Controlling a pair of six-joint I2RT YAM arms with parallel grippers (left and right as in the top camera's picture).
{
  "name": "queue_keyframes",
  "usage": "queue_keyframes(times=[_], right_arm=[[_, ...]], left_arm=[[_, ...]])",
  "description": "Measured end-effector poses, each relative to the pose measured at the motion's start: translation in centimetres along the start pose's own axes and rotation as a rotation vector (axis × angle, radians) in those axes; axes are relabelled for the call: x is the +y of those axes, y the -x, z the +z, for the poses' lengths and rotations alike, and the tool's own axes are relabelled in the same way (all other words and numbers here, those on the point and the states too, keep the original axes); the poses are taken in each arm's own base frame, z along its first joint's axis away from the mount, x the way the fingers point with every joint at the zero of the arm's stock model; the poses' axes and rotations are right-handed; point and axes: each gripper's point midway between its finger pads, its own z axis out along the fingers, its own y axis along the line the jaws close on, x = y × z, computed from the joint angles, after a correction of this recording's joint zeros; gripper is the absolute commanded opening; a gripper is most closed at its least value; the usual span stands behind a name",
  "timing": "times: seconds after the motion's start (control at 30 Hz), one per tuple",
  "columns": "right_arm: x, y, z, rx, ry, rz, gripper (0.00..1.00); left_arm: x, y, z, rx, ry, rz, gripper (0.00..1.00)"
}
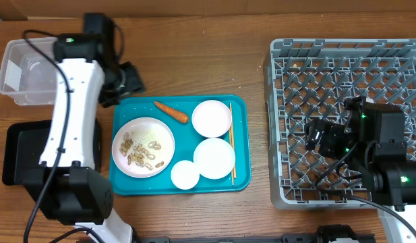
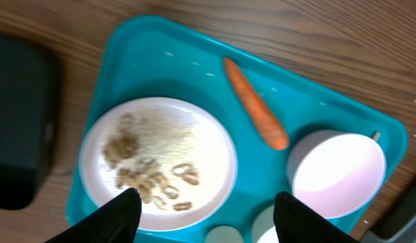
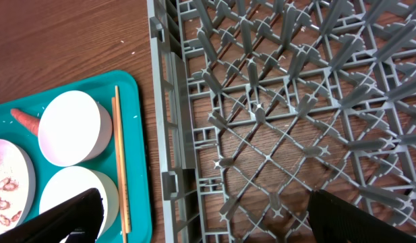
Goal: Sort waste into correct bins and load items into the dishwasher
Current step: 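Grasp the orange carrot on the teal tray with the left gripper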
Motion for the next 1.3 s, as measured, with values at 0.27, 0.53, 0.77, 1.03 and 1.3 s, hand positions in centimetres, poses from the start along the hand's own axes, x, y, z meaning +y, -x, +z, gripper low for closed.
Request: queue_keyframes(times=[0.27,0.53,0.77,1.03,1.3], right_arm=[[0.0,-0.2,0.0,0.006,-0.001,0.001,1.00],[-0.1,-0.5,0.0,0.020,-0.005,0.003,1.00],[-0.1,-0.5,0.0,0.021,-0.005,0.003,1.00],[-0.1,-0.5,0.0,0.021,-0.006,0.003,1.00],[-0.2,-0.6,0.0,0.025,-0.007,0.003,1.00]], left_arm=[[-5.0,-1.5,2.2,-0.022,-0.054,-0.037,0.64],[-5.9,-2.9,6.4,-0.007,-0.059,-0.189,0.63],[-6.4,-2.4,9.6,-0.043,-0.107,-0.249,0.64],[-6.6,-2.5,12.3,-0.006,-0.098,-0.269,0.65],[-6.4,-4.8,17.0,0.127,-0.044,-0.270,0.54]])
